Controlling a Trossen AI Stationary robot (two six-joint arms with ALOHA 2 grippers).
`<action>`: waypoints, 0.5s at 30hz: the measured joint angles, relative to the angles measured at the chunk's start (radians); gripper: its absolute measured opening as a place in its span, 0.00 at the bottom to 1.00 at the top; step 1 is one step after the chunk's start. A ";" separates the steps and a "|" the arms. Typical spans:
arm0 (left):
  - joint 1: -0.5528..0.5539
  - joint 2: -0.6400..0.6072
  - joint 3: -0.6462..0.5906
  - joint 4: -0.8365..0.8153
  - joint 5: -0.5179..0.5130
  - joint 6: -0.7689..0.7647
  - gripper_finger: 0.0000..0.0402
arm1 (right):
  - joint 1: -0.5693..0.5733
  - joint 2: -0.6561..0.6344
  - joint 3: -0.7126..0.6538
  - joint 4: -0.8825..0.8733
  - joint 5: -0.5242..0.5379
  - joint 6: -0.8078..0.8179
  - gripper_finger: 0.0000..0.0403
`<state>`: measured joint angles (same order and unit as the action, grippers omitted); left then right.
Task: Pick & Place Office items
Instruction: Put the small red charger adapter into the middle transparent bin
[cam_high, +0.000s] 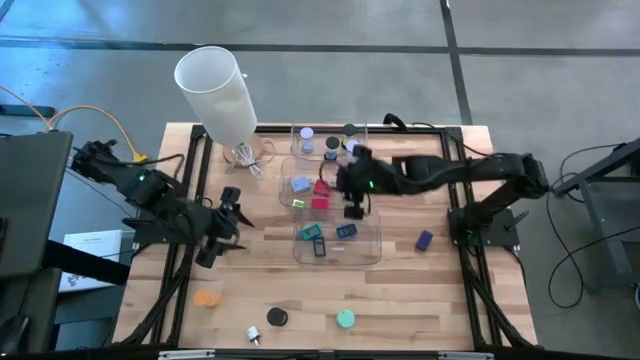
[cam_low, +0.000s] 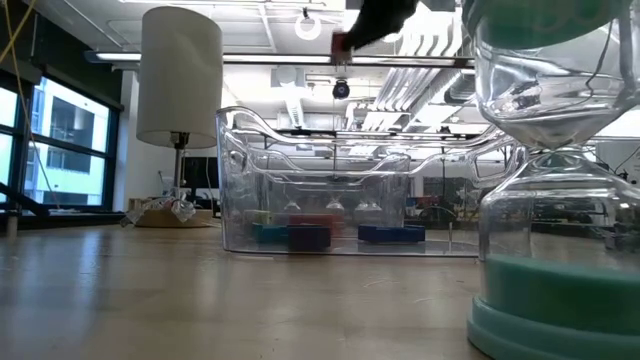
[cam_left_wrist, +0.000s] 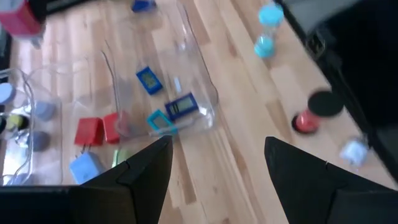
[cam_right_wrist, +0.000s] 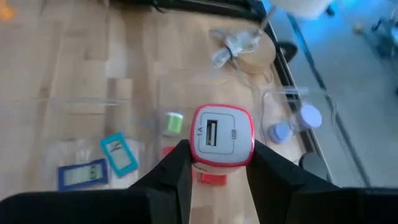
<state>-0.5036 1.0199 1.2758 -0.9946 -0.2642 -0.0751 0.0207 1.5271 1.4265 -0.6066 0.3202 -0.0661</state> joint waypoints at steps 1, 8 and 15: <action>0.007 -0.019 -0.022 0.029 0.000 -0.004 0.61 | -0.031 0.001 0.000 -0.002 -0.026 0.001 0.27; 0.033 -0.081 -0.152 0.159 0.000 -0.022 0.61 | -0.181 0.087 -0.001 -0.014 -0.177 0.043 0.27; 0.033 -0.080 -0.238 0.261 0.002 -0.023 0.61 | -0.230 0.207 -0.001 -0.011 -0.243 0.073 0.27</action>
<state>-0.4702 0.9398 1.0382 -0.7337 -0.2623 -0.0978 -0.2090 1.7338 1.4254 -0.6175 0.0771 0.0065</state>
